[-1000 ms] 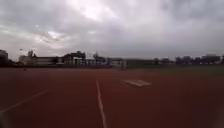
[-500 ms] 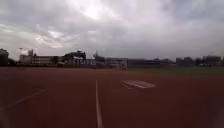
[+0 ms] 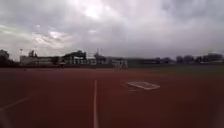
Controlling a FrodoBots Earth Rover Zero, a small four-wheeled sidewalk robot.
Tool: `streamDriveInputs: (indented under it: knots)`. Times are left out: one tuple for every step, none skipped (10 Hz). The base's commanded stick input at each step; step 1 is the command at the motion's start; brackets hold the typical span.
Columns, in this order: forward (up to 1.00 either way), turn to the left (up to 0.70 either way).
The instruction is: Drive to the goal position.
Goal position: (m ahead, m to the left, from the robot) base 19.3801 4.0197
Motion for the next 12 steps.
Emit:
streamDriveInputs:
  knots:
    - [0.7, 0.0]
    - [0.7, 0.0]
    - [0.7, 0.0]
    - [0.7, 0.0]
    - [0.7, 0.0]
    - [0.7, 0.0]
    - [0.7, 0.0]
    - [0.7, 0.0]
    - [0.7, 0.0]
    - [0.7, 0.0]
    - [0.7, 0.0]
    - [0.7, 0.0]
